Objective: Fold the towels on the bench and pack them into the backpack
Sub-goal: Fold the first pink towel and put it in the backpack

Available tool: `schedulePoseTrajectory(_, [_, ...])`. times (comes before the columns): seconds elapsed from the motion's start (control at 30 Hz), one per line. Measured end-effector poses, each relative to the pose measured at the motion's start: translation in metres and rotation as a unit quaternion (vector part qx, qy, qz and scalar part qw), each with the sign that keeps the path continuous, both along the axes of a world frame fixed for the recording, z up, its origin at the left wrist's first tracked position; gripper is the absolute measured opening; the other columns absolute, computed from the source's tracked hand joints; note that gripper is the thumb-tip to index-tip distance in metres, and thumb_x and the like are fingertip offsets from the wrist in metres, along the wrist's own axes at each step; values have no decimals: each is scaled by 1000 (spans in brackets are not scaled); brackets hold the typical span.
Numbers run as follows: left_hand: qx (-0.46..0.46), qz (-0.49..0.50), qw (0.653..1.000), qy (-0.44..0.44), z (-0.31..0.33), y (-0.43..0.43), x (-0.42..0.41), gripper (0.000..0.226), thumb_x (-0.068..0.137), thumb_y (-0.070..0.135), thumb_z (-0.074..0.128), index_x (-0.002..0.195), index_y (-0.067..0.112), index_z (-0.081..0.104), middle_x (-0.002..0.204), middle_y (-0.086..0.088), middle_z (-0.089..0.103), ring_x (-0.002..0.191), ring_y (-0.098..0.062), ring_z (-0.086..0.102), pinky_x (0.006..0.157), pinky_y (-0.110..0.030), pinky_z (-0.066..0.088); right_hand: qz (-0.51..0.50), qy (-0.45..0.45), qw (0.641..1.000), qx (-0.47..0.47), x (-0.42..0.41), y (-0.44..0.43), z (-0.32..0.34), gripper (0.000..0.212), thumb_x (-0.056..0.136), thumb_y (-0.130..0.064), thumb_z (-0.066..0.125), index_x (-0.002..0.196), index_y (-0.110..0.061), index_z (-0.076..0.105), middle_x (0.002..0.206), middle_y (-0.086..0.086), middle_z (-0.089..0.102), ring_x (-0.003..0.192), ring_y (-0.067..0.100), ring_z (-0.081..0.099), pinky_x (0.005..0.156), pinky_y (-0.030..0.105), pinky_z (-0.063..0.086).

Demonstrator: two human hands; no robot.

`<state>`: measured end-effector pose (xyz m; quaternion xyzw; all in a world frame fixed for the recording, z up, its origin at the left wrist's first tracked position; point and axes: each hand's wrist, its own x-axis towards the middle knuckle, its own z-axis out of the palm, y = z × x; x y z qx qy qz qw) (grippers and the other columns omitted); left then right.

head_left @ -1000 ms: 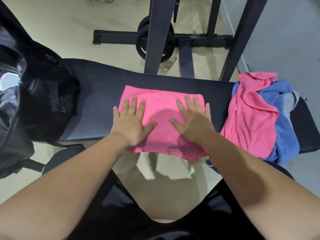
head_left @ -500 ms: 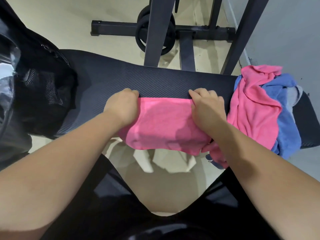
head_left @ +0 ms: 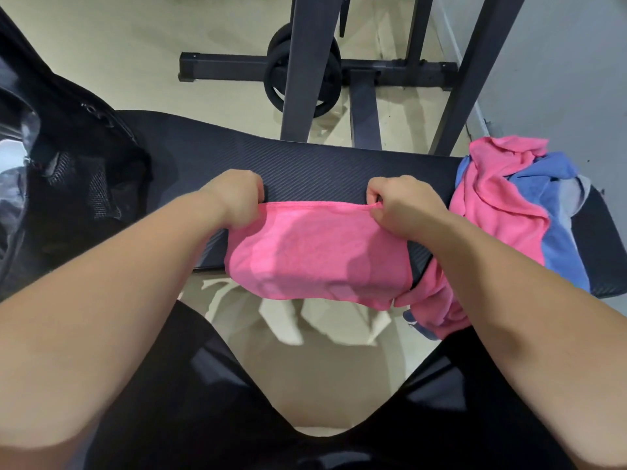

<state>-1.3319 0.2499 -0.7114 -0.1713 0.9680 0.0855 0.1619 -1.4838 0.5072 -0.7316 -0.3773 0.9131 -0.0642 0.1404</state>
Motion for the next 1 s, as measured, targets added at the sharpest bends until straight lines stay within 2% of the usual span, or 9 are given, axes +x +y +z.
schedulePoseTrajectory(0.1, [-3,0,1000,-13,4,-1,-4,15,84,15,59,75,12,70,77,-7,69,78,-30,64,73,-44,58,20,-51,997,50,-8,-8,7,20,86,-18,56,100,-32,58,98,-6,59,93,22,56,73,34,42])
schedulePoseTrajectory(0.27, [-11,30,999,42,6,-5,-16,17,86,10,50,78,19,62,90,-6,65,83,-31,60,70,-39,54,59,-50,993,95,-21,-26,23,13,84,-15,54,80,-28,56,92,-6,61,86,19,57,71,36,49])
schedulePoseTrajectory(0.37, [-19,53,993,101,11,-12,-28,14,88,10,47,83,19,57,95,-9,64,84,-34,58,67,-38,47,36,-18,997,59,-34,-32,30,12,86,-17,51,79,-26,48,88,-1,60,80,23,55,64,37,43])
schedulePoseTrajectory(0.47, [-38,68,984,162,24,-20,-44,17,92,11,47,100,16,61,101,-15,65,89,-39,58,69,-39,45,-14,42,999,-30,-49,-40,42,14,88,-10,46,84,-22,50,87,5,61,77,29,53,60,37,39])
schedulePoseTrajectory(0.53, [-46,71,977,197,34,-23,-54,15,96,16,47,104,15,60,104,-17,63,93,-41,58,70,-40,42,-39,87,992,-82,-59,-45,56,16,87,-5,45,92,-16,55,88,8,61,81,33,55,63,38,43])
schedulePoseTrajectory(0.63, [-48,74,969,231,46,-29,-63,14,99,21,49,104,14,60,104,-16,63,95,-40,58,70,-41,44,-47,129,982,-129,-68,-50,73,13,84,-4,51,89,-16,54,90,8,62,83,34,57,70,42,49])
schedulePoseTrajectory(0.77, [-9,101,954,282,48,-32,-59,8,94,21,61,98,17,66,100,-11,68,95,-36,61,77,-42,51,-48,135,978,-153,-65,-45,75,13,84,-4,54,88,-16,54,93,7,60,82,30,55,72,43,49])
schedulePoseTrajectory(0.9, [21,96,944,316,33,-13,-29,9,86,13,65,91,18,70,91,-4,70,87,-31,63,76,-43,54,-22,104,982,-157,-50,-27,60,17,85,-10,61,101,-16,61,92,0,57,82,24,48,70,35,38])
schedulePoseTrajectory(1.0, [36,68,941,331,16,7,6,12,82,8,67,89,17,72,88,-3,68,84,-28,62,76,-41,52,9,86,989,-122,-35,-8,49,12,82,-10,65,92,-15,67,87,-2,54,81,23,49,69,33,37])
